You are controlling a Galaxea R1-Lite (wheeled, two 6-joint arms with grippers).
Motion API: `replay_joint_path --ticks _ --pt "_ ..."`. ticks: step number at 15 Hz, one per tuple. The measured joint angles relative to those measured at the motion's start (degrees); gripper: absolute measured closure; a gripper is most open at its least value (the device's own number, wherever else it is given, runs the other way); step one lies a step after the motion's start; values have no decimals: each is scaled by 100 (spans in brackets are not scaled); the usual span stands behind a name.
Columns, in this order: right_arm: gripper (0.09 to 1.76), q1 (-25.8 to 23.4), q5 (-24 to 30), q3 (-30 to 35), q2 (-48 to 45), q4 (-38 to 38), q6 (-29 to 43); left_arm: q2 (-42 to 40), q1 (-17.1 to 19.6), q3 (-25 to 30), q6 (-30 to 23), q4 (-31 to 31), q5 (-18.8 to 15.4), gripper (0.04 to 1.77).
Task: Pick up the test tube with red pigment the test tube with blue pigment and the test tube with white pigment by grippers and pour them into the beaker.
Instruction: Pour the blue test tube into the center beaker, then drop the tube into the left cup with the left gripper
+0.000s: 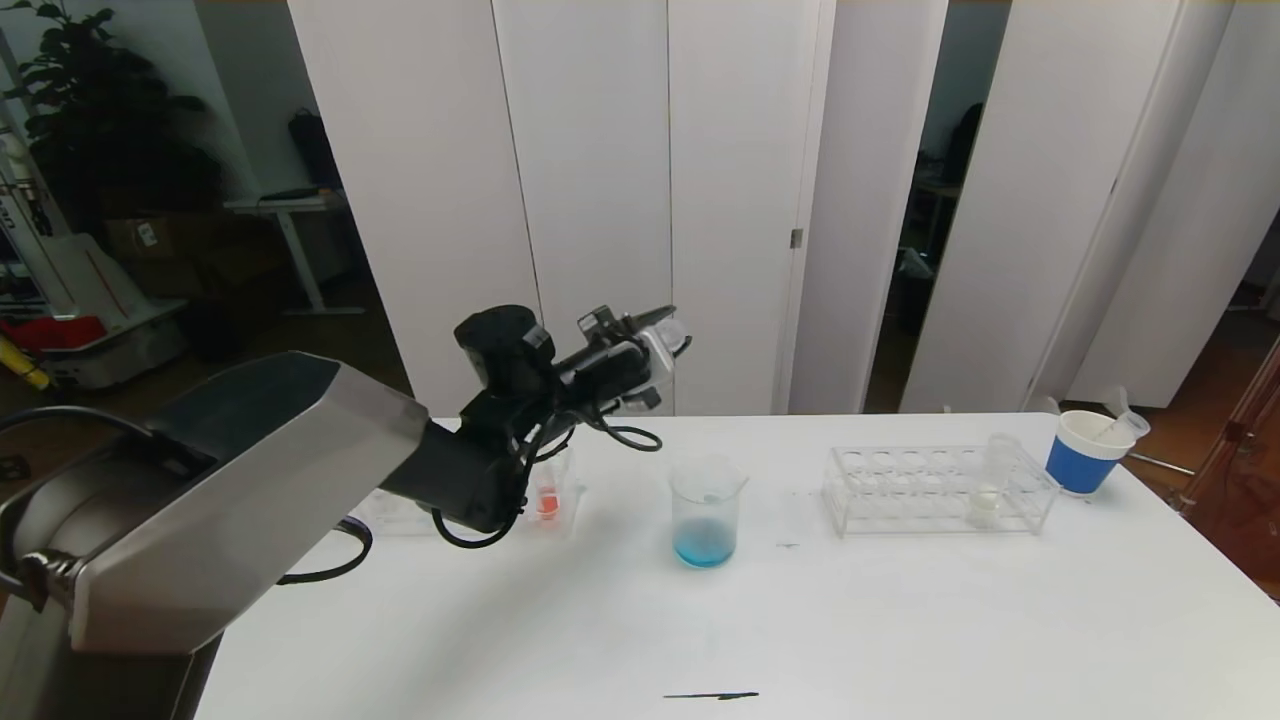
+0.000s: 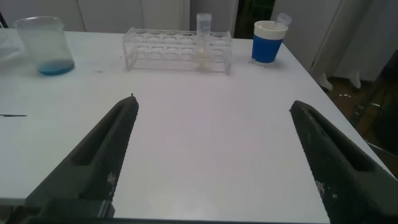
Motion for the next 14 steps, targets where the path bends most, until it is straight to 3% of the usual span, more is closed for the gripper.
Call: replay_joint_path --ticks 2,5,7,14 --pt "10 -2 0 0 0 0 0 -188 2 -18 -1026 424 855 122" --pt "10 -2 0 0 0 0 0 -542 -9 -168 -2647 1737 1959 122" --pt "10 -2 -2 0 0 0 0 -818 2 -239 -3378 2260 2142 122" --pt "10 -2 0 0 0 0 1 -1590 -67 -396 -5474 4275 2172 122"
